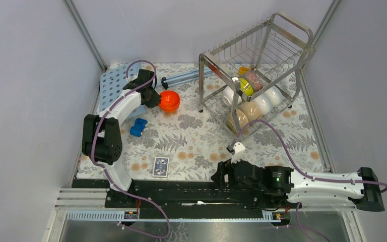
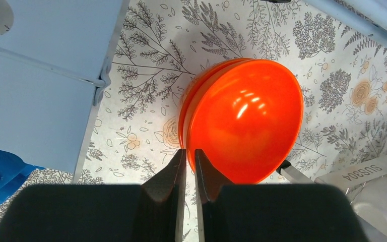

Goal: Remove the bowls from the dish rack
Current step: Place the bowl with the bowl.

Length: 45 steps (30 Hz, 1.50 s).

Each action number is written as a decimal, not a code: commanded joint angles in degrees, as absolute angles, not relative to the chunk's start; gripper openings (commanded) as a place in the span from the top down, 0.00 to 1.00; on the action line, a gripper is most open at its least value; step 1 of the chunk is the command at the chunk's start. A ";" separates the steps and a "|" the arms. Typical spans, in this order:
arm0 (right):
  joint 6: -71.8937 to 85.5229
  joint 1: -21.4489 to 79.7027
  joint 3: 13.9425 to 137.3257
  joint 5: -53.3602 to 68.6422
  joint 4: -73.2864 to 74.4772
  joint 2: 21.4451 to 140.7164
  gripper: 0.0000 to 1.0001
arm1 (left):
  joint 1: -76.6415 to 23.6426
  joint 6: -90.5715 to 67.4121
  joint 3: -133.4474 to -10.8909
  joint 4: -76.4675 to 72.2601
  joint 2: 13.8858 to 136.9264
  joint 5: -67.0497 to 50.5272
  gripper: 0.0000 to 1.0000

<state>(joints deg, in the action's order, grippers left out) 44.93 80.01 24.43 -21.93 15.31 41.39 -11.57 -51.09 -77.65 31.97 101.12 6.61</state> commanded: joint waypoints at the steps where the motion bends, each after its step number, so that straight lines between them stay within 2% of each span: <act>1: 45.88 80.68 24.14 -24.00 16.04 40.94 0.20 | -11.03 -50.45 -78.73 30.62 101.79 7.38 0.87; 24: 45.77 80.68 24.66 -24.12 16.63 40.85 0.20 | -10.57 -49.90 -78.20 29.54 100.55 6.39 0.89; 28: 44.71 80.68 26.36 -25.28 18.32 40.71 0.19 | -10.55 -49.28 -80.51 31.03 96.59 6.35 0.78; 32: 43.57 80.68 30.44 -29.33 23.11 39.40 0.18 | -10.84 -48.70 -78.76 28.74 89.52 3.32 0.61; 36: 39.15 80.69 35.11 -33.39 24.89 34.98 0.18 | -13.61 -46.81 -70.54 20.03 79.33 -3.13 0.41; 41: 28.03 80.73 46.32 -40.91 30.72 30.96 0.15 | -23.75 -39.52 -60.13 10.90 66.02 -0.36 0.24; 45: 22.40 80.68 53.38 -47.64 35.92 30.22 0.13 | -35.24 -33.00 -48.07 -1.89 55.34 7.05 0.18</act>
